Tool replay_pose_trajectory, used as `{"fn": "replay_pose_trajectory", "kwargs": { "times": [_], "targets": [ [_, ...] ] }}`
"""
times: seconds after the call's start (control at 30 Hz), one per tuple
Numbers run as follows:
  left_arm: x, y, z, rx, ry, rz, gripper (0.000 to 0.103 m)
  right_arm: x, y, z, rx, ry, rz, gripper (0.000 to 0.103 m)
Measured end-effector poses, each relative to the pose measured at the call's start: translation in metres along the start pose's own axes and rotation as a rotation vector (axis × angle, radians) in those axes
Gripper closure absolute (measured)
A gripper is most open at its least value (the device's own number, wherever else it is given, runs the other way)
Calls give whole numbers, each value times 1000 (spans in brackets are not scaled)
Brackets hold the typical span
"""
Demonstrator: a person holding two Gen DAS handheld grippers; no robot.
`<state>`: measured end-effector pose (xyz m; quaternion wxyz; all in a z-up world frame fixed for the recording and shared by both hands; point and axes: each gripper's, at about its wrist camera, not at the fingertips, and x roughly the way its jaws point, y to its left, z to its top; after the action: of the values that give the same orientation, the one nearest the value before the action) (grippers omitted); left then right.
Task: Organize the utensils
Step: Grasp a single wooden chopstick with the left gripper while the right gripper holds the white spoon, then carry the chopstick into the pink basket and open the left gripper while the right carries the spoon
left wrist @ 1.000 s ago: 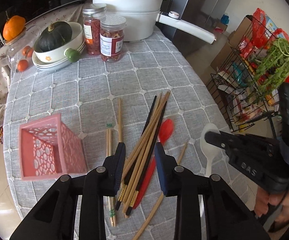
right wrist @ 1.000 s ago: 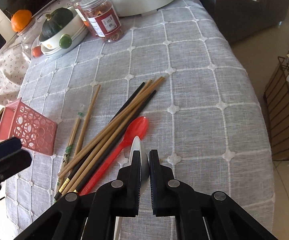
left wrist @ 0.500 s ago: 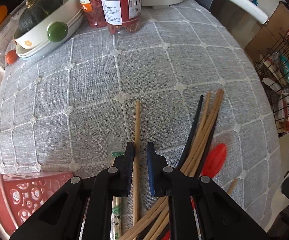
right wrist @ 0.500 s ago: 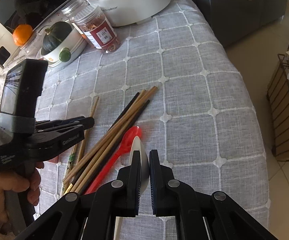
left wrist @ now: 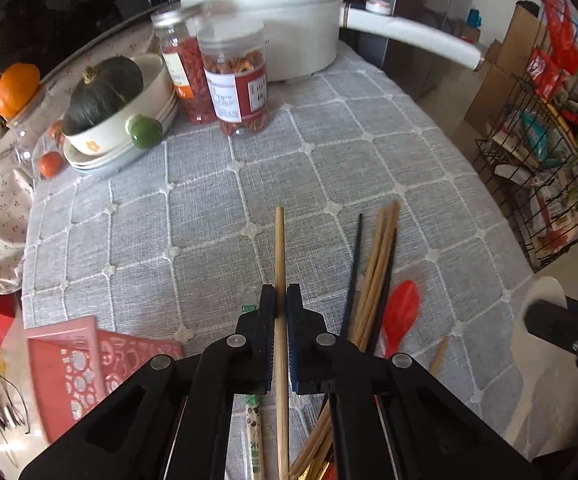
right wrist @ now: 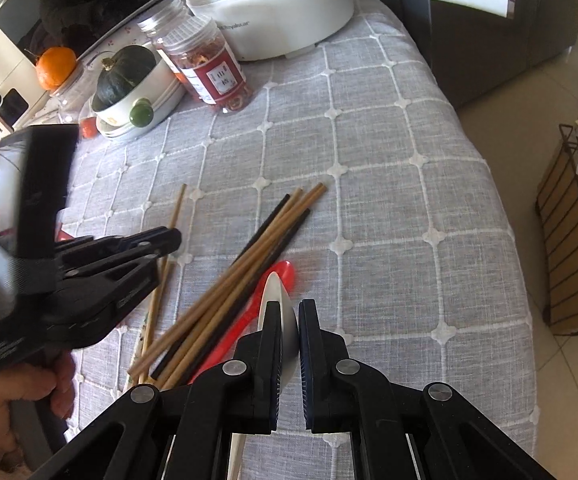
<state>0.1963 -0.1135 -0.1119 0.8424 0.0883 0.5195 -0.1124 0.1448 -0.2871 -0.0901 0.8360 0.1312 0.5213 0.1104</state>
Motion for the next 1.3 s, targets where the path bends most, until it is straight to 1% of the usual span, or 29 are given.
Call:
{"fn": "replay_pose_trajectory", "kwargs": {
  "times": [0.27, 0.4, 0.47, 0.57, 0.73, 0.8, 0.83, 0.97, 1.1, 1.17, 1.3],
  "targets": [
    [-105, 12, -36, 5, -225, -48, 98, -23, 19, -2, -20, -86, 16, 97],
    [-147, 28, -59, -24, -343, -73, 98, -34, 28, -4, -35, -136, 15, 97],
    [-166, 35, -69, -54, -412, -90, 98, -38, 33, -4, -43, -162, 4, 97],
    [-187, 49, -72, -103, -480, -130, 98, -43, 38, -4, -51, -192, -8, 97],
    [-235, 71, -78, -147, -664, -168, 98, -45, 40, 1, -38, -225, -24, 97],
    [-251, 82, -81, -173, -726, -173, 98, -45, 41, 3, -25, -235, -24, 97],
    [-256, 87, -82, -185, -754, -162, 98, -45, 41, 4, -21, -241, -23, 97],
    [-260, 104, -85, -224, -832, -92, 98, -45, 50, 5, -23, -256, -19, 97],
    [-244, 117, -85, -251, -871, -34, 98, -41, 61, 5, -33, -261, -13, 97],
    [-227, 122, -78, -243, -849, 6, 98, -40, 67, 5, -37, -266, -11, 97],
    [-187, 133, -70, -268, -789, 45, 98, -41, 79, 4, -51, -301, -16, 97]
  ]
}}
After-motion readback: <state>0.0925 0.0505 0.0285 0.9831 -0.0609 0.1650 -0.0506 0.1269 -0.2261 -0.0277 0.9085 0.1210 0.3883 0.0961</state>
